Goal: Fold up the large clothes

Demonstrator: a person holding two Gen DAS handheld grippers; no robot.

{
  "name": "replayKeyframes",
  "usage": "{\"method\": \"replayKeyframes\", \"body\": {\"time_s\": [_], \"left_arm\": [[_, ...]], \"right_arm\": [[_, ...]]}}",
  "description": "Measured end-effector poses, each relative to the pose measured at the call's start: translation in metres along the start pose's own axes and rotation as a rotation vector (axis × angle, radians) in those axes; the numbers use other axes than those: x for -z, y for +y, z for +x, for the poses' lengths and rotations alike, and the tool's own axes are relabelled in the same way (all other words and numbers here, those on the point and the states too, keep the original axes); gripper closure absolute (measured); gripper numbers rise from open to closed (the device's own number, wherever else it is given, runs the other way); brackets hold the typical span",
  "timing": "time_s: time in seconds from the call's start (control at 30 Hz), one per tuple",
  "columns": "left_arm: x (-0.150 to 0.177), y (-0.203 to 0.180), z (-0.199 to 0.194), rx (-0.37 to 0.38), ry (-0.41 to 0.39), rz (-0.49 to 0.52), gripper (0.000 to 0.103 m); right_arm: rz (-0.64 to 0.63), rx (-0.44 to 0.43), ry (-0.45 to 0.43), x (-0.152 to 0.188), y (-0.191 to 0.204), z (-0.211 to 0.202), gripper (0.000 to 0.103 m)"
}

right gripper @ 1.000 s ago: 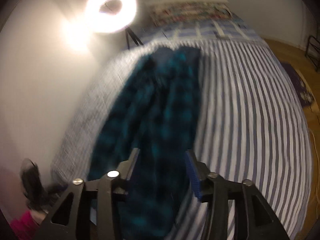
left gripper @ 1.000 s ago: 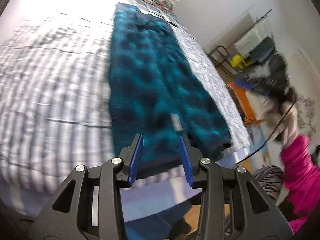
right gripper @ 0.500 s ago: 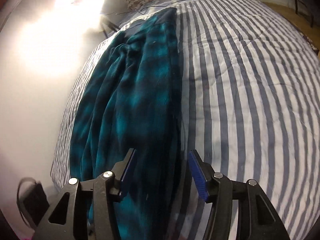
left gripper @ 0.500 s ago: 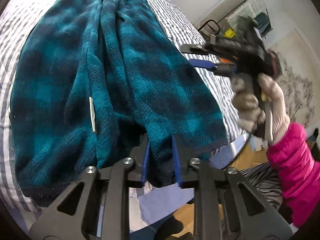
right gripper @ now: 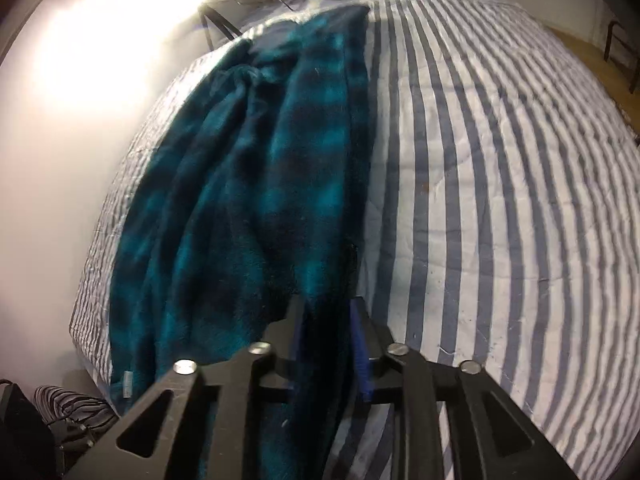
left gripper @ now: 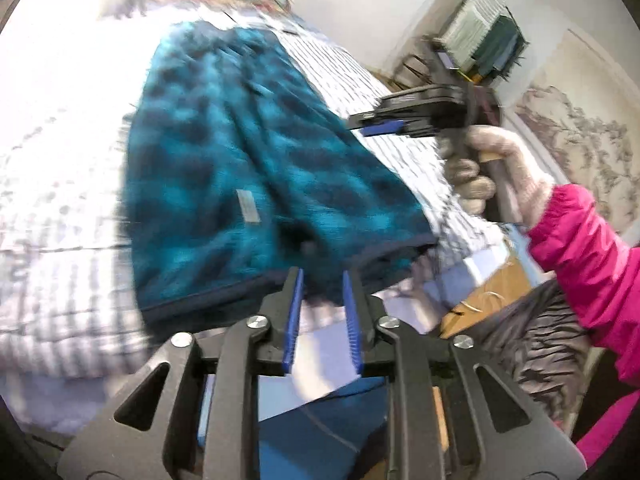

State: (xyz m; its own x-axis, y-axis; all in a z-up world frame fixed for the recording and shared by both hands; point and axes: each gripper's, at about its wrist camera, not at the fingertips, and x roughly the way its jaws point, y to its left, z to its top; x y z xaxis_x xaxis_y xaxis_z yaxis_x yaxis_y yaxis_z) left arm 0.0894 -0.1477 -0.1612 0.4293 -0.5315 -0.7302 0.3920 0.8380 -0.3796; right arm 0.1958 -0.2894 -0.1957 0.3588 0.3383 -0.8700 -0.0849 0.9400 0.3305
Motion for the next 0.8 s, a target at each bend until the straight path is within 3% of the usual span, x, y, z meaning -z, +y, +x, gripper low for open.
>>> {"method": "replayKeyframes", "body": {"time_s": [0.03, 0.1, 0.23, 0.43, 0.47, 0.53, 0.8], "left_arm": [[0.002, 0.004, -0.002, -0.013, -0.005, -0.012, 0.069], [0.004, 0.014, 0.0, -0.022, -0.002, -0.047, 0.064], [-0.002, 0.016, 0.018, -0.032, 0.007, -0.032, 0.064], [-0.006, 0.002, 0.049, -0.058, 0.032, 0.068, 0.062], [-0.006, 0.004, 0.053, -0.065, 0.033, 0.068, 0.062], [-0.008, 0.01, 0.059, -0.058, 0.037, 0.053, 0.086], [-0.013, 0.018, 0.033, 0.027, -0.027, 0.003, 0.09]], "right_arm": [[-0.014, -0.003, -0.02, -0.001, 0.006, -0.006, 0.068], [-0.045, -0.053, -0.047, -0.006, 0.023, -0.014, 0.067], [-0.089, -0.192, -0.004, -0.023, 0.062, 0.0, 0.064], [-0.031, -0.343, 0.081, -0.061, 0.098, 0.049, 0.064], [-0.017, -0.349, 0.09, -0.065, 0.1, 0.055, 0.063], [-0.002, -0.319, 0.106, -0.077, 0.106, 0.074, 0.062], [0.05, -0.251, 0.135, -0.114, 0.111, 0.119, 0.054]]}}
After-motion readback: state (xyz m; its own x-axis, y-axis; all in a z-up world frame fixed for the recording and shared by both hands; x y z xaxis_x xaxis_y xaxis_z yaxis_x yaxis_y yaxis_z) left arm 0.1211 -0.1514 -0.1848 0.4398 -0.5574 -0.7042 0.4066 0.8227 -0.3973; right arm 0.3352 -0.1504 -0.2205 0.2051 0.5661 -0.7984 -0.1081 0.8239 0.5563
